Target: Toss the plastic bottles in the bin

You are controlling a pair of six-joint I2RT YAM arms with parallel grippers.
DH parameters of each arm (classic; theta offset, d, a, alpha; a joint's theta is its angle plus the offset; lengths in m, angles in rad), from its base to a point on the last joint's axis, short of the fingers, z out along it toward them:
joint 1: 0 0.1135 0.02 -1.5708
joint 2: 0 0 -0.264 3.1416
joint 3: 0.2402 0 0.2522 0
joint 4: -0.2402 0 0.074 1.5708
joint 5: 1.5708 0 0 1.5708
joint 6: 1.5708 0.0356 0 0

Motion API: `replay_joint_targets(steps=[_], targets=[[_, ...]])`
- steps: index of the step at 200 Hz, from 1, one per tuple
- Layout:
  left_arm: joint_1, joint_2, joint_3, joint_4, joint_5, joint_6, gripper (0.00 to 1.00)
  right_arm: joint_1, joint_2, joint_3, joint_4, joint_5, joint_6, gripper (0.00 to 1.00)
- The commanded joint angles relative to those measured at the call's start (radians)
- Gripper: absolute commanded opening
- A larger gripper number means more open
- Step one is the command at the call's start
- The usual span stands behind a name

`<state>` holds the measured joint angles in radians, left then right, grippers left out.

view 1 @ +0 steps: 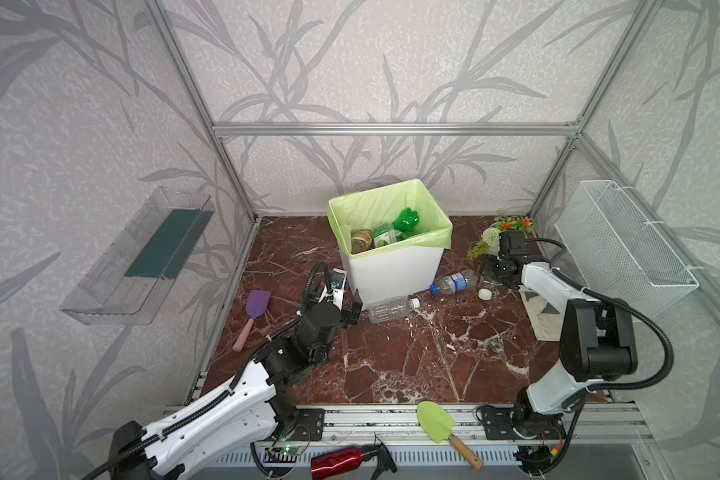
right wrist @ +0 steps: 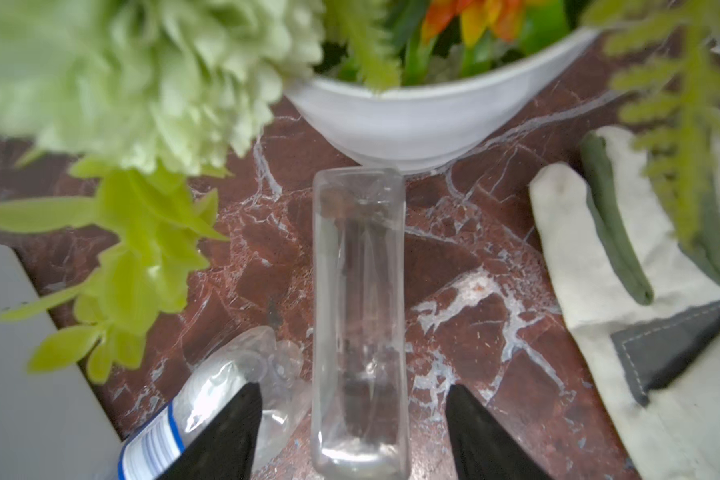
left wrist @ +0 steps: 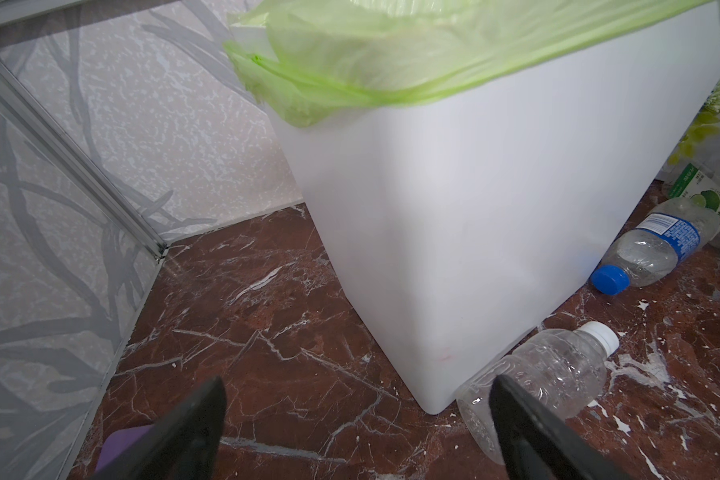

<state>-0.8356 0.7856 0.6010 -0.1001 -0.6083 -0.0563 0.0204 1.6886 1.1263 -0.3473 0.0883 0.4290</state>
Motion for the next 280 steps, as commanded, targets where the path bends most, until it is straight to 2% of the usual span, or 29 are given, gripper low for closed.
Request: replay_joint_targets(steps=[1, 31, 66, 89, 128, 176, 209, 238, 261, 269, 280], targets=[[0.005, -0.022, 0.019, -0.002, -0.017, -0.017, 0.99, 0.0, 0.067, 0.059, -0.066, 0.03, -0.021, 0.7], [0.006, -0.039, 0.016, -0.011, -0.027, -0.014, 0.99, 0.0, 0.134, 0.094, -0.082, 0.023, -0.018, 0.68], [0.007, -0.047, 0.022, -0.033, -0.034, -0.021, 0.99, 0.0, 0.15, 0.104, -0.131, 0.025, 0.019, 0.49], [0.007, -0.056, 0.02, -0.036, -0.035, -0.024, 0.99, -0.002, 0.065, 0.05, -0.105, 0.04, 0.027, 0.37], [0.006, -0.056, 0.019, -0.037, -0.04, -0.031, 0.99, 0.0, -0.138, 0.006, -0.123, 0.042, 0.027, 0.26], [0.01, -0.079, -0.001, -0.033, -0.095, -0.051, 0.99, 0.002, -0.493, -0.047, -0.058, 0.003, -0.041, 0.26], [0.02, -0.107, -0.009, -0.065, -0.159, -0.122, 0.99, 0.002, -0.679, 0.102, -0.071, -0.041, -0.103, 0.3], [0.02, -0.104, 0.001, -0.108, -0.136, -0.142, 0.99, 0.001, -0.701, 0.298, -0.029, -0.13, -0.098, 0.31], [0.021, -0.094, 0.01, -0.133, -0.123, -0.143, 0.99, 0.012, -0.645, 0.394, 0.079, -0.271, -0.007, 0.31], [0.021, -0.092, 0.01, -0.135, -0.121, -0.142, 0.99, 0.041, -0.611, 0.415, 0.114, -0.299, 0.017, 0.31], [0.021, -0.091, 0.01, -0.135, -0.11, -0.137, 0.99, 0.152, -0.554, 0.442, 0.135, -0.271, -0.015, 0.31]])
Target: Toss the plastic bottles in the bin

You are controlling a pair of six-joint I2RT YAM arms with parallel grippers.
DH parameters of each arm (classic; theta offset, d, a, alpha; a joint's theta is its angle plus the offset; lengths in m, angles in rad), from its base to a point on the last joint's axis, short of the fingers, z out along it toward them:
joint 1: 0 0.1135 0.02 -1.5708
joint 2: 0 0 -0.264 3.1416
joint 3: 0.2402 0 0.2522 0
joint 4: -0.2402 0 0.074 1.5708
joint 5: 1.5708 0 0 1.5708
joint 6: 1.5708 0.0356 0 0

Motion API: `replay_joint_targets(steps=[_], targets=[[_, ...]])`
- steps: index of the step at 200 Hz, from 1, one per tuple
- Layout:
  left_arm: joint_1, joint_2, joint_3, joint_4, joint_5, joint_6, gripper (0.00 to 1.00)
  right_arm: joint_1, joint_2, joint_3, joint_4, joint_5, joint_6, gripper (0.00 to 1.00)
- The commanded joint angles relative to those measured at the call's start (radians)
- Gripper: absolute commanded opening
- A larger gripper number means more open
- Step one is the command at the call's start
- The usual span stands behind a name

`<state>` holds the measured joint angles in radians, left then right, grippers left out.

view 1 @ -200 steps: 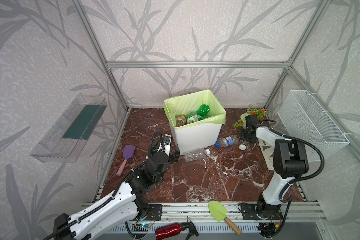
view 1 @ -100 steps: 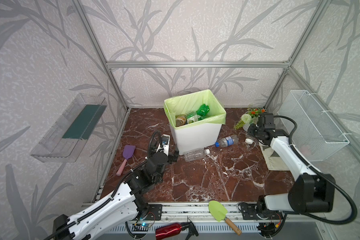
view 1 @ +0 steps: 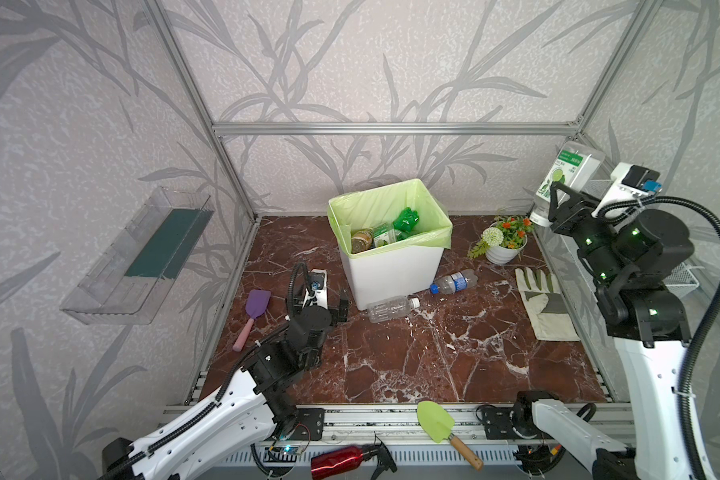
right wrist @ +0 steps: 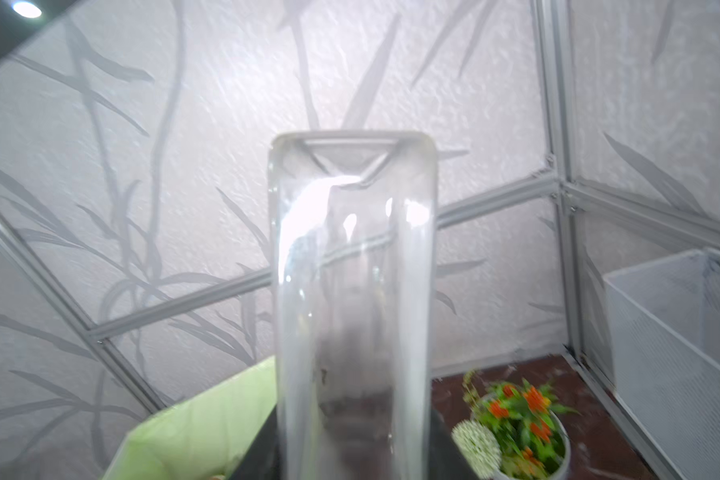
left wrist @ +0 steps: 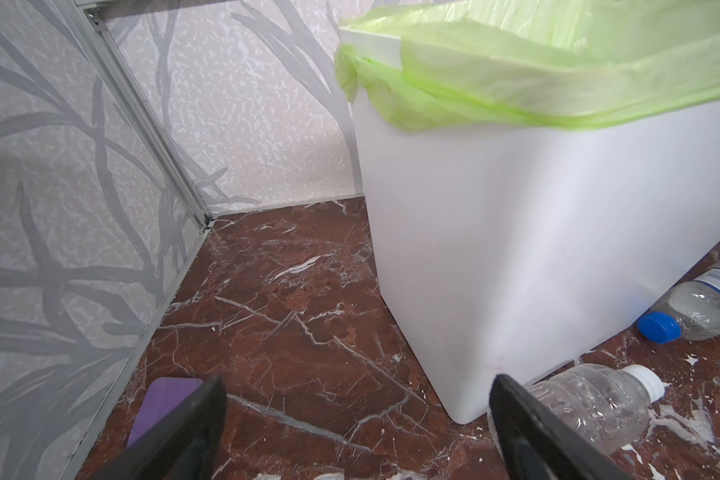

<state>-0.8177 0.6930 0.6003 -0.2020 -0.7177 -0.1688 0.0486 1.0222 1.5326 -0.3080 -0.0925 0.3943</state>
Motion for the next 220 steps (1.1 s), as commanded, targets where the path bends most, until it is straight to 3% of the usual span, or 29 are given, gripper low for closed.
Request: replay_joint_targets(steps=[1, 22, 47, 57, 67, 87, 107, 123, 144, 186, 201, 220], targets=[[0.003, 0.003, 0.01, -0.033, 0.0, -0.025, 0.99, 0.136, 0.12, 0.039, 0.096, -0.085, 0.014, 0.31], [0.001, 0.024, 0.027, -0.051, 0.03, -0.005, 0.99, 0.38, 0.314, 0.139, 0.028, -0.044, -0.109, 0.33], [-0.007, 0.064, 0.062, -0.108, 0.033, 0.005, 0.99, 0.498, 0.562, 0.313, -0.141, -0.069, -0.146, 0.33], [-0.014, 0.068, 0.07, -0.126, 0.017, 0.012, 0.99, 0.508, 0.586, 0.329, -0.124, -0.063, -0.174, 0.45], [-0.016, 0.065, 0.071, -0.131, -0.006, 0.022, 0.99, 0.506, 0.582, 0.351, -0.118, 0.041, -0.182, 0.61], [-0.017, 0.033, 0.082, -0.137, -0.027, 0.051, 0.99, 0.47, 0.581, 0.478, -0.193, 0.087, -0.195, 0.8], [-0.017, 0.012, 0.084, -0.122, -0.047, 0.074, 0.99, 0.481, 0.542, 0.571, -0.225, 0.169, -0.247, 0.87], [-0.019, 0.011, 0.086, -0.122, -0.046, 0.07, 0.99, 0.482, 0.451, 0.521, -0.157, 0.206, -0.257, 0.94], [-0.027, 0.026, 0.089, -0.119, -0.019, 0.08, 0.99, 0.48, 0.316, 0.381, -0.06, 0.232, -0.263, 0.96], [-0.112, 0.075, 0.108, -0.092, -0.088, 0.145, 0.99, 0.452, 0.149, 0.152, -0.112, 0.373, -0.272, 0.99], [-0.174, 0.081, 0.098, -0.05, -0.137, 0.178, 0.99, 0.389, 0.08, 0.025, -0.108, 0.38, -0.195, 0.99], [-0.261, 0.107, 0.09, -0.005, -0.197, 0.227, 0.99, 0.263, 0.023, -0.132, -0.133, 0.307, 0.002, 1.0]])
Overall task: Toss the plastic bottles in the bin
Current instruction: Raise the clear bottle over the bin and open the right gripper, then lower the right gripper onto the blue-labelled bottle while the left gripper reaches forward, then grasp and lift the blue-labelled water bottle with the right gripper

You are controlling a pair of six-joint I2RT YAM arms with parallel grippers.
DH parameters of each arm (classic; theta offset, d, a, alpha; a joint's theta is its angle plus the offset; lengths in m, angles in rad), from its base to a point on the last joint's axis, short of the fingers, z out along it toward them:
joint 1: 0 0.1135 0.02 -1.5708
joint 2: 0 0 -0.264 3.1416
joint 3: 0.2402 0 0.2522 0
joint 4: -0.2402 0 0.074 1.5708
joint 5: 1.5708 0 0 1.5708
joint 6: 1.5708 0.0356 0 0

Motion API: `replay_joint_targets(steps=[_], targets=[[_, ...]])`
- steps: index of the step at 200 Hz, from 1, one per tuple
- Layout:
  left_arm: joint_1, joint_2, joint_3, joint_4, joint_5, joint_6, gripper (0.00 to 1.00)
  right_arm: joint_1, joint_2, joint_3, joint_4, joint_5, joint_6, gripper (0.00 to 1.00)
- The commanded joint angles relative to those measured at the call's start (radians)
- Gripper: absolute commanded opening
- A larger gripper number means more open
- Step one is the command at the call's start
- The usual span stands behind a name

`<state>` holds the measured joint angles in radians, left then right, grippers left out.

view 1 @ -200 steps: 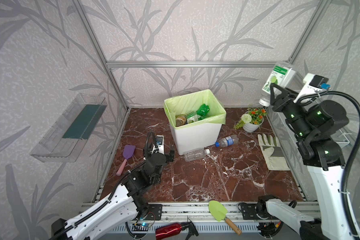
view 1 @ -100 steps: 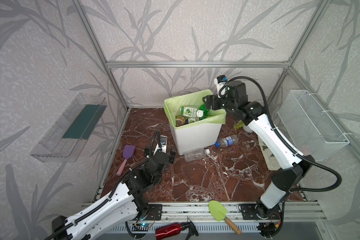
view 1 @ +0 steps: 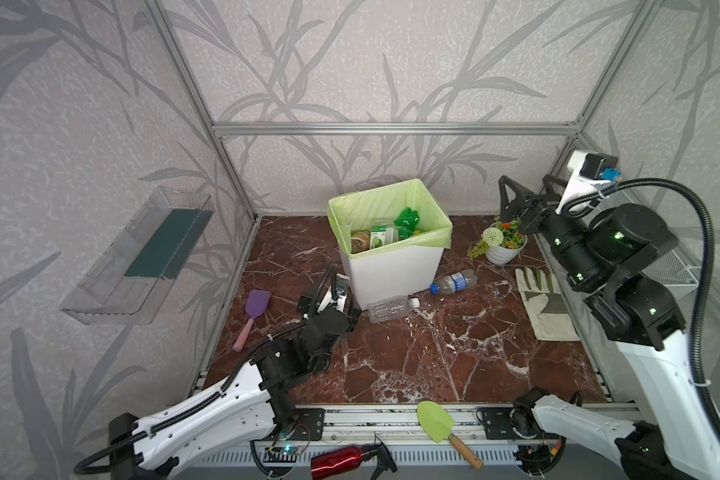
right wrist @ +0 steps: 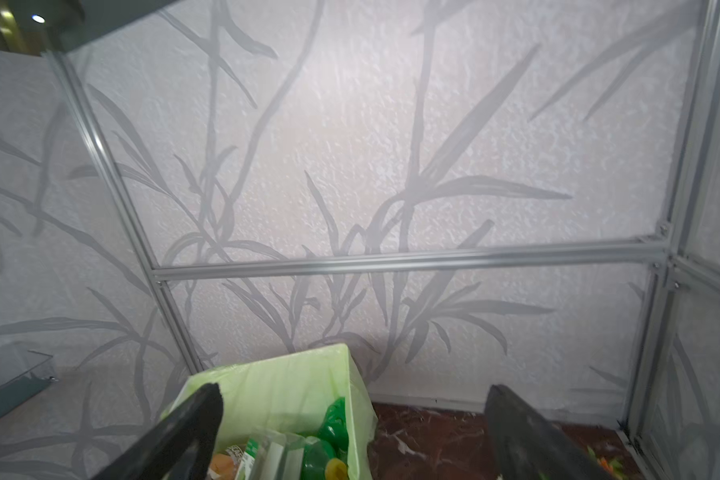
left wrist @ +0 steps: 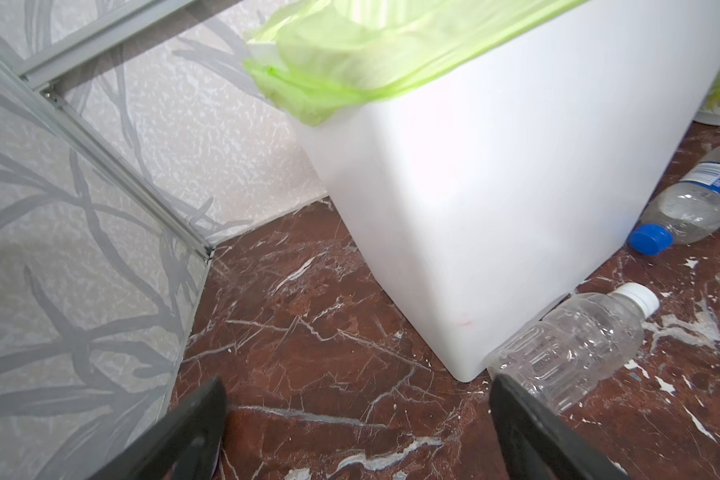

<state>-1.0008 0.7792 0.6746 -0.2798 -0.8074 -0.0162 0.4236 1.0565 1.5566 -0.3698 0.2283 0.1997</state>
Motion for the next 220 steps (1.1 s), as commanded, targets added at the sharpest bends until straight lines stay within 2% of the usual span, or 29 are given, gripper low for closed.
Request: replay_joint_targets(steps=[1, 18, 40, 70, 83, 122, 149, 171, 201, 220], targets=[[-0.082, 0.024, 0.016, 0.073, -0.11, 0.076, 0.99, -0.121, -0.013, -0.165, -0.073, -0.019, 0.208, 1.0], [-0.147, 0.072, 0.018, 0.09, -0.153, 0.106, 0.99, -0.223, -0.037, -0.323, -0.074, -0.068, 0.382, 1.0], [-0.189, 0.142, 0.028, 0.081, -0.161, 0.107, 0.99, -0.285, -0.026, -0.548, 0.01, -0.131, 0.555, 1.0], [-0.209, 0.221, 0.044, 0.08, -0.085, 0.123, 0.99, -0.313, 0.15, -0.668, 0.145, -0.268, 0.63, 1.0], [-0.211, 0.259, 0.058, 0.072, -0.059, 0.13, 0.99, -0.313, 0.253, -0.672, 0.186, -0.317, 0.65, 1.0], [-0.213, 0.383, 0.101, 0.01, -0.029, 0.128, 0.99, -0.313, 0.464, -0.653, 0.263, -0.357, 0.714, 0.98], [-0.213, 0.448, 0.112, 0.004, -0.023, 0.112, 0.99, -0.309, 0.574, -0.576, 0.214, -0.381, 0.704, 0.97], [-0.213, 0.472, 0.106, 0.033, -0.074, 0.087, 0.99, -0.297, 0.642, -0.547, 0.217, -0.372, 0.709, 0.96], [-0.212, 0.473, 0.093, 0.065, -0.083, 0.093, 0.99, -0.277, 0.746, -0.488, 0.196, -0.381, 0.704, 0.94], [-0.21, 0.466, 0.084, 0.071, -0.081, 0.086, 0.99, -0.263, 0.773, -0.467, 0.159, -0.375, 0.698, 0.87]])
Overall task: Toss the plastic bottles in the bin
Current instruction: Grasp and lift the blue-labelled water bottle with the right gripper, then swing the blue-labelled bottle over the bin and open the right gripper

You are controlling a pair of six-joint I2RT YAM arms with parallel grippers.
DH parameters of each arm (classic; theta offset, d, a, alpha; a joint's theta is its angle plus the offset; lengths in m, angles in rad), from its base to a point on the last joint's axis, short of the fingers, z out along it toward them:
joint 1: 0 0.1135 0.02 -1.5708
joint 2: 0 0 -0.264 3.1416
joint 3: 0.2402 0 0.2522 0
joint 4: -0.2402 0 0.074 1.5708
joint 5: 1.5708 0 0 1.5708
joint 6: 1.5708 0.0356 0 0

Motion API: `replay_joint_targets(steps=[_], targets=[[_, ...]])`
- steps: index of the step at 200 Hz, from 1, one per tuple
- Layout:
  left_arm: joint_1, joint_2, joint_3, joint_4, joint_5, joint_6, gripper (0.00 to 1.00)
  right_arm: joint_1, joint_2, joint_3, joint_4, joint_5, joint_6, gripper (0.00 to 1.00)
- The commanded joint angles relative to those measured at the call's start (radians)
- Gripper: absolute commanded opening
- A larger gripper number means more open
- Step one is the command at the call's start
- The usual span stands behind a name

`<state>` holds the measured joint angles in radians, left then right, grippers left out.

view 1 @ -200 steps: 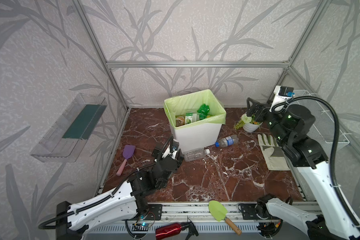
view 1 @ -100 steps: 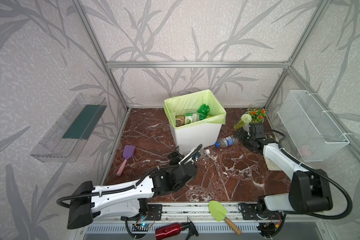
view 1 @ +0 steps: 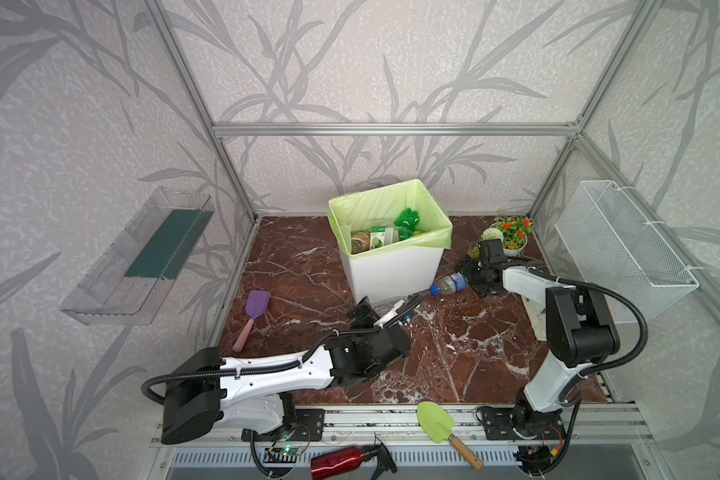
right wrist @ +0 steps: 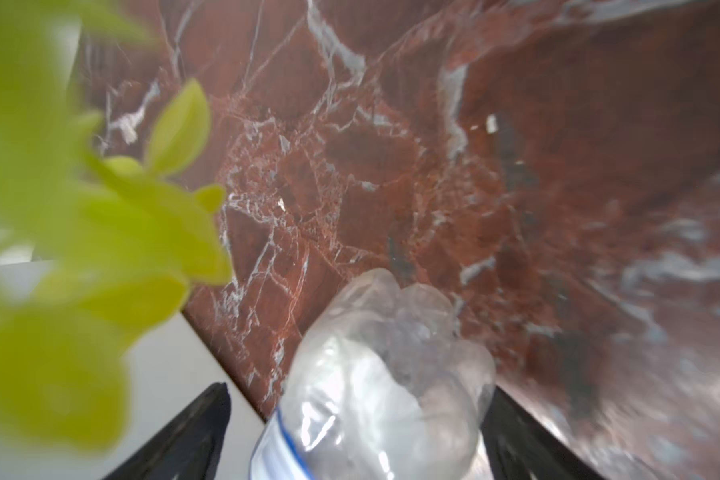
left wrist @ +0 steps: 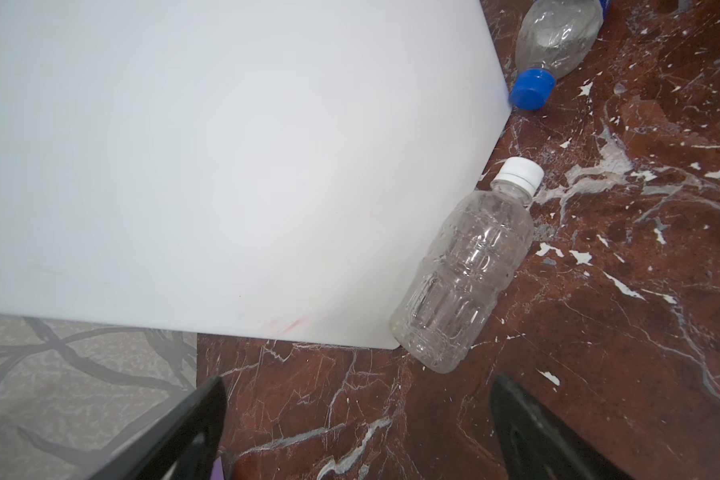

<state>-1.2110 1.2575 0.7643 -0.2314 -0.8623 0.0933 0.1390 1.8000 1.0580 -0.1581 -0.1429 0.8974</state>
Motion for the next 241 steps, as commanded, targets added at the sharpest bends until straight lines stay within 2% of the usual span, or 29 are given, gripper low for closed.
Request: replay_joint_targets(steps=[1, 32, 48, 69, 84, 108, 133, 164, 181, 209, 226, 241], targets=[[0.001, -0.013, -0.006, 0.022, -0.026, -0.024, 0.99, 0.023, 0.03, 0.03, -0.053, -0.003, 0.0, 0.87], [0.002, -0.029, -0.018, 0.02, -0.033, -0.033, 0.99, 0.039, 0.029, 0.005, -0.071, 0.0, -0.025, 0.77], [0.002, -0.041, -0.024, 0.02, -0.04, -0.033, 0.99, 0.041, 0.022, -0.012, -0.08, -0.007, -0.045, 0.68], [0.005, -0.059, -0.035, 0.019, -0.047, -0.039, 0.99, 0.04, -0.022, -0.046, -0.081, -0.007, -0.074, 0.51], [0.009, -0.077, -0.044, 0.019, -0.05, -0.045, 0.99, 0.04, -0.081, -0.073, -0.082, -0.008, -0.086, 0.44], [0.017, -0.107, -0.055, 0.022, -0.05, -0.056, 0.99, 0.041, -0.225, -0.107, -0.094, -0.012, -0.107, 0.43], [0.049, -0.131, -0.054, 0.0, -0.064, -0.107, 0.99, 0.037, -0.404, -0.091, -0.142, -0.014, -0.182, 0.43], [0.127, -0.166, -0.06, -0.045, -0.006, -0.21, 0.99, -0.001, -0.677, -0.004, -0.17, 0.08, -0.307, 0.45], [0.159, -0.187, -0.075, -0.056, 0.029, -0.248, 0.99, -0.052, -0.786, 0.115, -0.183, 0.11, -0.387, 0.45], [0.177, -0.222, -0.105, -0.045, 0.055, -0.262, 0.99, -0.067, -0.809, 0.369, -0.2, 0.119, -0.516, 0.45], [0.181, -0.235, -0.113, -0.045, 0.056, -0.267, 0.99, -0.066, -0.775, 0.459, -0.134, 0.066, -0.487, 0.45], [0.182, -0.243, -0.115, -0.048, 0.057, -0.272, 0.99, -0.054, -0.708, 0.517, -0.066, -0.021, -0.409, 0.43]])
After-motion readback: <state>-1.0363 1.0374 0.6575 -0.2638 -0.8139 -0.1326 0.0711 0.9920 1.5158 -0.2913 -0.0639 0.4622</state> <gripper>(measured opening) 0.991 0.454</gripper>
